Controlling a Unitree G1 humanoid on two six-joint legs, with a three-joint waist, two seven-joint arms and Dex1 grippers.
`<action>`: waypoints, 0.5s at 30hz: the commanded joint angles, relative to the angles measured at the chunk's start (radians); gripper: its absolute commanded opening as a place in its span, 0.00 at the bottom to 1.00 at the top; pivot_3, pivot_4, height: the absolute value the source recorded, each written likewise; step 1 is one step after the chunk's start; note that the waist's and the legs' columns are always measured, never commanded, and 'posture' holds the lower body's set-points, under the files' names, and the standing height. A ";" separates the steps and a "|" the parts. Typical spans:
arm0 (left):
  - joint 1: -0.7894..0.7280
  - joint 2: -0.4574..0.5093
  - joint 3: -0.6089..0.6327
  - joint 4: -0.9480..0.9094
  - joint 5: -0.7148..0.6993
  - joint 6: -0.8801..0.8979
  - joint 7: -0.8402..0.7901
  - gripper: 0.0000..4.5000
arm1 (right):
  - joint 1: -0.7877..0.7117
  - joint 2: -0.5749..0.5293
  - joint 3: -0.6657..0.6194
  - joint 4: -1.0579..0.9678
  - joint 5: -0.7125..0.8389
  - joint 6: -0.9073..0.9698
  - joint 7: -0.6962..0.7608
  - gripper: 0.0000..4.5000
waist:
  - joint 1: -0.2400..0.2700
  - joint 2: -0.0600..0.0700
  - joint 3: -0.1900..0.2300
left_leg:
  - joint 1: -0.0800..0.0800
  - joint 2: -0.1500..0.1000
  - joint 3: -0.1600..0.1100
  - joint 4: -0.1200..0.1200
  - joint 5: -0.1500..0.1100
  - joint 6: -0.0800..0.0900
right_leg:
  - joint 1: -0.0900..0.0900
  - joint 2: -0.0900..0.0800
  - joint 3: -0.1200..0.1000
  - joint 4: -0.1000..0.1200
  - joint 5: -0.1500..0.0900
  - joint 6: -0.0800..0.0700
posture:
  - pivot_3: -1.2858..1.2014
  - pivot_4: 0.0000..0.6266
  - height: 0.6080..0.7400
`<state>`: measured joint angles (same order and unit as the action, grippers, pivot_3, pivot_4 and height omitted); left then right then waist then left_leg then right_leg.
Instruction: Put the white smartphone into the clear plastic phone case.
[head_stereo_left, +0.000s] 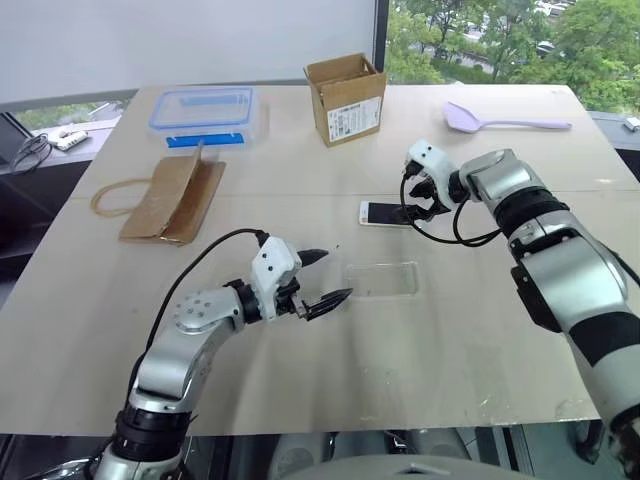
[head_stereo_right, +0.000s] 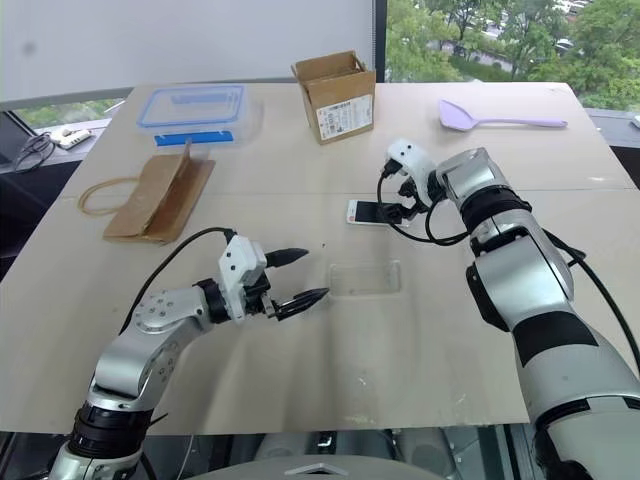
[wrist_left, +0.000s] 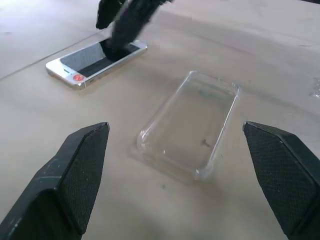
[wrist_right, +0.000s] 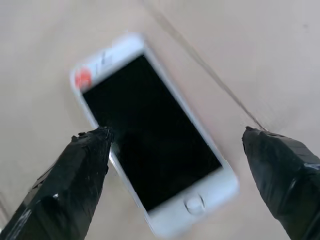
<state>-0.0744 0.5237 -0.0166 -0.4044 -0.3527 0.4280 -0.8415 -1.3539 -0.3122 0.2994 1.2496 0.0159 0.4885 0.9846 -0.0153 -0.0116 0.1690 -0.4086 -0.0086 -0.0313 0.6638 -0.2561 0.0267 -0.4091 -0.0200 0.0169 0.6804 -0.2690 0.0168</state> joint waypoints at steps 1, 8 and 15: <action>0.018 0.013 0.020 -0.064 -0.019 -0.009 0.018 0.98 | -0.016 0.009 -0.048 0.032 -0.010 0.015 0.018 1.00 | 0.000 0.000 0.000 | -0.004 0.000 0.000 0.001 0.001 -0.002 | -0.004 0.000 0.000 0.001 0.000 0.000 | 0.52 0.24 1.00; 0.026 0.008 0.010 -0.095 -0.028 0.008 0.051 0.98 | 0.044 -0.008 0.031 0.036 -0.141 -0.032 0.213 1.00 | 0.000 0.000 -0.001 | -0.006 0.000 0.000 0.001 0.001 -0.003 | -0.005 -0.001 0.000 -0.001 0.000 0.000 | 0.52 0.24 1.00; 0.020 0.012 0.003 -0.097 -0.034 0.021 0.058 0.98 | 0.072 -0.006 0.026 -0.028 -0.175 -0.079 0.238 1.00 | -0.001 0.001 -0.001 | -0.006 0.000 0.000 0.001 0.000 0.000 | -0.005 0.000 -0.001 0.000 0.000 0.000 | 0.52 0.24 1.00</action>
<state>-0.0531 0.5282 -0.0108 -0.4618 -0.3693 0.4525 -0.7821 -1.3095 -0.3299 0.3162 1.2308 -0.1434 0.4138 1.2126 -0.0159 -0.0108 0.1681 -0.4141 -0.0090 -0.0316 0.6649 -0.2558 0.0263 -0.4140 -0.0203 0.0162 0.6806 -0.2686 0.0167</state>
